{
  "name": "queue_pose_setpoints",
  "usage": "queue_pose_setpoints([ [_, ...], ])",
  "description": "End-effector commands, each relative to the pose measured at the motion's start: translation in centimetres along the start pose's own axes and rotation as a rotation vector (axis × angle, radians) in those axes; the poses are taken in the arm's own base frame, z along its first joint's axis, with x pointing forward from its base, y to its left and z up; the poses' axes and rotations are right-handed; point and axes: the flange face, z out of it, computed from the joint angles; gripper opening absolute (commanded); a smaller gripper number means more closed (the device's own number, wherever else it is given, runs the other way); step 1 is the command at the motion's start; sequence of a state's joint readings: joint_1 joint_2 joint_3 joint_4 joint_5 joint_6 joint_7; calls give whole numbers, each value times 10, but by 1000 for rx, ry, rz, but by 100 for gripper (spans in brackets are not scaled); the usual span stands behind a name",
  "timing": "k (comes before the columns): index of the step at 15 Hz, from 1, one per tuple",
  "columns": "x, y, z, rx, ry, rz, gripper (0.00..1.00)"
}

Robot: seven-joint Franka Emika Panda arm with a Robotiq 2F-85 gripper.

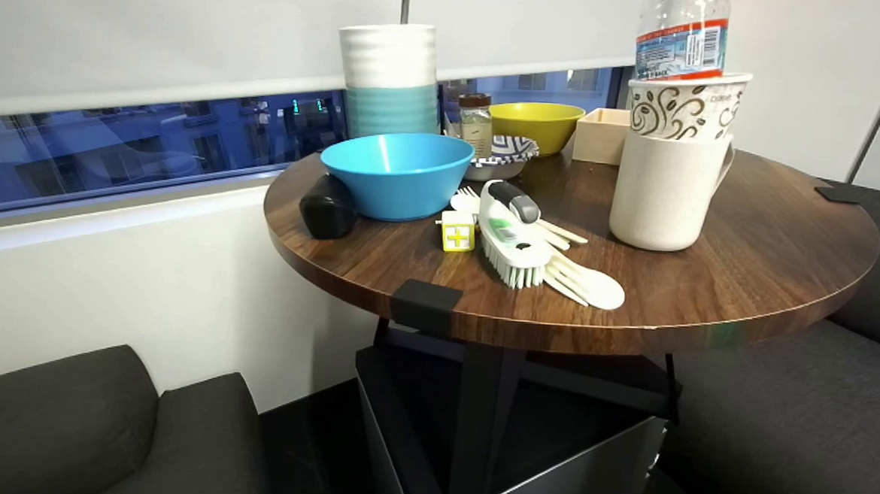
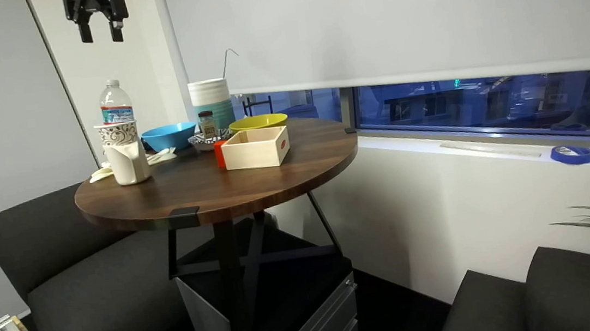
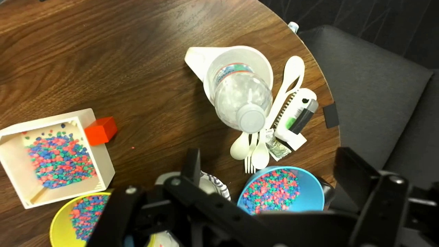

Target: Pick up the paper cup and put it in the white mug, pick up the water bottle and put it in the paper cup

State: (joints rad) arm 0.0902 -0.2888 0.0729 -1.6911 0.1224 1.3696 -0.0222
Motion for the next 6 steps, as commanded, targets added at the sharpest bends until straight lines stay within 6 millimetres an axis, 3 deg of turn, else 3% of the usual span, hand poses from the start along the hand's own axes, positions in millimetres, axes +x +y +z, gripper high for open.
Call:
queue_pose_setpoints([
  [1, -1, 9, -18, 57, 40, 27, 100],
  [6, -2, 14, -15, 31, 33, 27, 100],
])
